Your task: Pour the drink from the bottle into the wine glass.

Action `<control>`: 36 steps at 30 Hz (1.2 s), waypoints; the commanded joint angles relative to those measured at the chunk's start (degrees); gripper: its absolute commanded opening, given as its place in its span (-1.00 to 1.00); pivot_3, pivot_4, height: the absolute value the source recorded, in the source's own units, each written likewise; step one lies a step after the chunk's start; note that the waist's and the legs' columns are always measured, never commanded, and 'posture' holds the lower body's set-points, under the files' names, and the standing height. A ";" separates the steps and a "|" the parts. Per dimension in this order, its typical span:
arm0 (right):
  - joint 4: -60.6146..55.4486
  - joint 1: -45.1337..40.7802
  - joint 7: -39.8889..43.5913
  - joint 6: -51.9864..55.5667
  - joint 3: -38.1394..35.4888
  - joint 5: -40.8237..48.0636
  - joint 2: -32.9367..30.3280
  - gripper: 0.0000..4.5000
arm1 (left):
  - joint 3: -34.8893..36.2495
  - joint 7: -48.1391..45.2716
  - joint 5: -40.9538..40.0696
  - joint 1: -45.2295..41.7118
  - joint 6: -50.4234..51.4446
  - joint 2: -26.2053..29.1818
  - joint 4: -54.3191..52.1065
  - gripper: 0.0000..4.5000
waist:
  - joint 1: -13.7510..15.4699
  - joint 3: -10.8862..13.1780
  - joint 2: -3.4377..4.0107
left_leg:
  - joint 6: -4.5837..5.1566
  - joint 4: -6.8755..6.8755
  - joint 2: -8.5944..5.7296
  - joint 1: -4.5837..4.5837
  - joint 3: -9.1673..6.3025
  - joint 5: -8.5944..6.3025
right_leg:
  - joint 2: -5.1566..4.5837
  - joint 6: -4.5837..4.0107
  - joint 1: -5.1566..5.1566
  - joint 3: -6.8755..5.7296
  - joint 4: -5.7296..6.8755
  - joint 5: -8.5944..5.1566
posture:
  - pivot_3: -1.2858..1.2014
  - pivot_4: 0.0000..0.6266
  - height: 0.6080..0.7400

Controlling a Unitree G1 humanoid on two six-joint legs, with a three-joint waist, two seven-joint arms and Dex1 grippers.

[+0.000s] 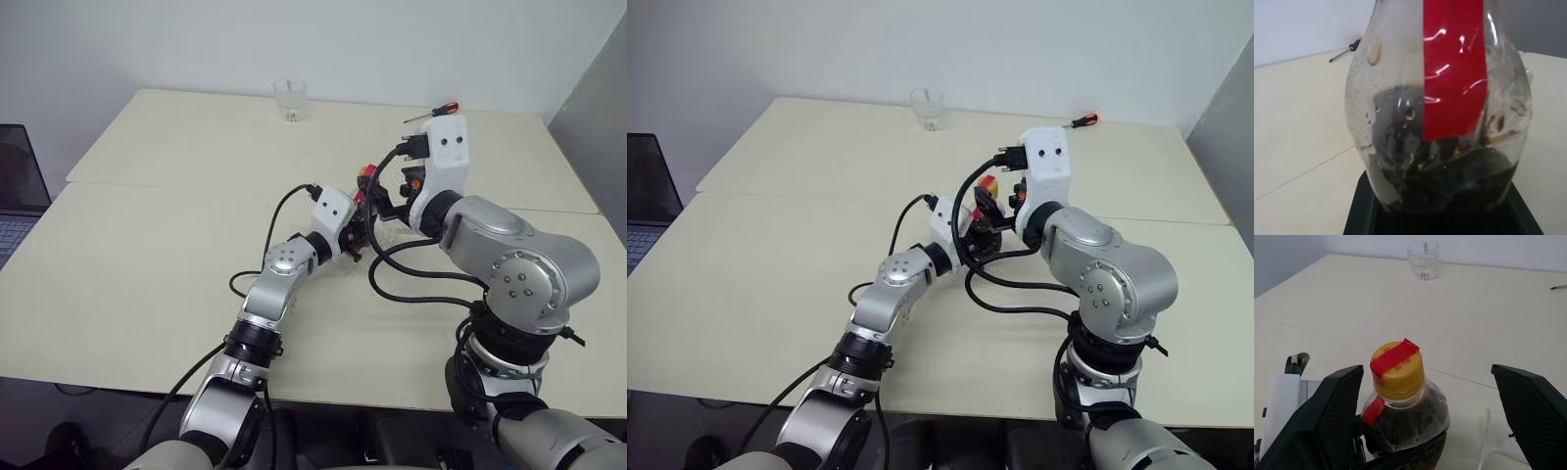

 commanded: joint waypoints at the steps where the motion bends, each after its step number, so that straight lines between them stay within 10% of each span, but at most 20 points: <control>1: -7.39 0.30 3.35 3.24 -3.50 1.39 -3.99 1.00 | 1.09 -6.71 -3.96 -2.03 -1.73 1.87 -1.47 -0.55 | 0.00 0.00 0.00 | 0.00 -0.01 0.00 0.00 0.00 0.00 | 0.00 0.00 0.00 -0.01 -0.01 0.00 | 0.03 -0.52 1.00; 12: -20.54 9.81 12.13 4.35 -14.19 13.78 -13.97 1.00 | 3.69 -32.32 -10.77 -12.68 -7.45 9.37 15.98 -0.58 | -0.06 0.02 0.04 | 0.01 -0.08 0.01 0.02 -0.09 -0.01 | 0.10 0.00 0.04 -0.13 -0.09 -0.02 | 0.03 -0.52 1.00; 36: -22.02 7.58 -11.71 4.35 -5.10 11.73 2.66 1.00 | 2.48 -40.69 -5.77 -21.09 -18.68 2.81 34.61 -0.59 | -0.13 0.02 0.05 | 0.02 -0.06 -0.01 -0.04 -0.08 0.00 | 0.08 0.00 -0.01 -0.09 -0.10 -0.02 | 0.03 -0.52 1.00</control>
